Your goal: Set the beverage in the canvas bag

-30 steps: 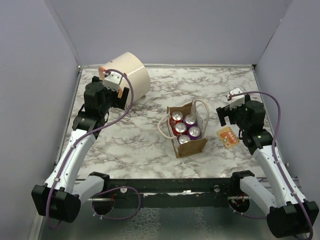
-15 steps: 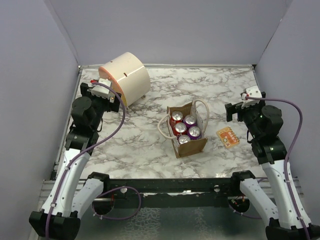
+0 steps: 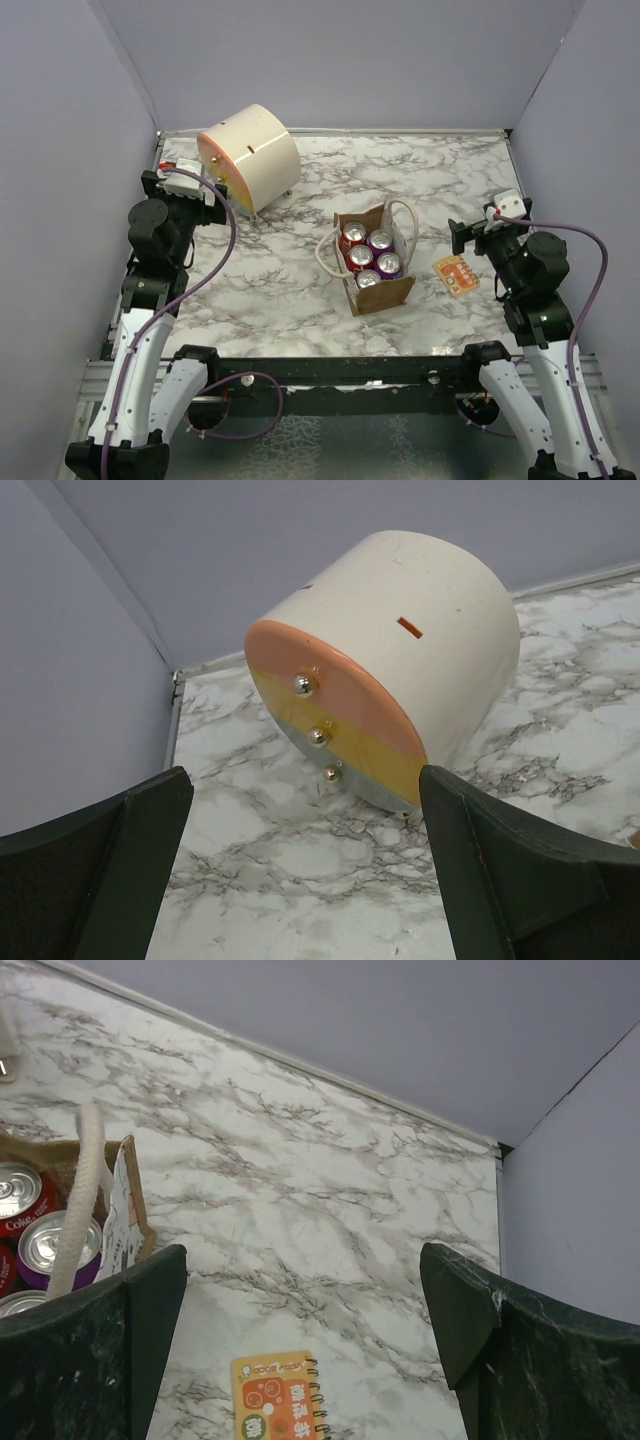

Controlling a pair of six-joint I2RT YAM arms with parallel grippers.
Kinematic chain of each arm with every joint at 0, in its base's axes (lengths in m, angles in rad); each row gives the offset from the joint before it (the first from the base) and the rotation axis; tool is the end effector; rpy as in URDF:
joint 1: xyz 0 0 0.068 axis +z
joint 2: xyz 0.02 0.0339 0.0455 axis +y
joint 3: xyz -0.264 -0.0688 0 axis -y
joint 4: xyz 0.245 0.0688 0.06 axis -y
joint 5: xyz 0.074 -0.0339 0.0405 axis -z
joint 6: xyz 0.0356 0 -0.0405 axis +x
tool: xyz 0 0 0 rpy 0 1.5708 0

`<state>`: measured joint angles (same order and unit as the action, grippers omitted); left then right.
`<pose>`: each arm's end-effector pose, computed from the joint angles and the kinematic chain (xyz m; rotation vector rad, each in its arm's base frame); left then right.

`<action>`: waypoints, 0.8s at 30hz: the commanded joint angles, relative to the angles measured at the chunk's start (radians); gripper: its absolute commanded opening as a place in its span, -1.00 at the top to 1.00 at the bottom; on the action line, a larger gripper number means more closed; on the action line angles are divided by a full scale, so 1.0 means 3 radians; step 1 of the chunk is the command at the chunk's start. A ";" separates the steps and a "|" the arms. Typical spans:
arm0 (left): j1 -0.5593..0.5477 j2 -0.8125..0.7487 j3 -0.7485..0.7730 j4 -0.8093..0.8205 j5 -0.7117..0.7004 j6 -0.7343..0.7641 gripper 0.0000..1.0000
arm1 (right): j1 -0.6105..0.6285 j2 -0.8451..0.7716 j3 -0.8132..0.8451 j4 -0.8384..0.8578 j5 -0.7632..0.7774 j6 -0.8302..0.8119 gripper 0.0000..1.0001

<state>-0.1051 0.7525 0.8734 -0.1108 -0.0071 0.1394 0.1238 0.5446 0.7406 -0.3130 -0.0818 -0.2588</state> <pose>0.1719 -0.0179 0.3842 0.1848 1.5498 0.0326 0.1302 0.0191 0.3441 -0.3809 1.6440 -0.0323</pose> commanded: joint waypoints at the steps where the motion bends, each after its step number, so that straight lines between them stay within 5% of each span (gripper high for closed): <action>1: 0.0068 -0.0108 0.0355 -0.0422 0.0301 -0.0118 -0.99 | -0.0029 -0.0163 0.0016 -0.0057 0.0052 -0.0017 -0.99; 24: 0.0105 -0.0244 0.0154 -0.0485 0.0402 -0.0046 -0.99 | -0.0159 -0.0203 0.0044 -0.0290 -0.0280 -0.0222 -0.99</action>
<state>-0.0795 0.6960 0.9257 -0.2634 0.0864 0.1246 0.0891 0.4908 0.7376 -0.3805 -0.1432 -0.3004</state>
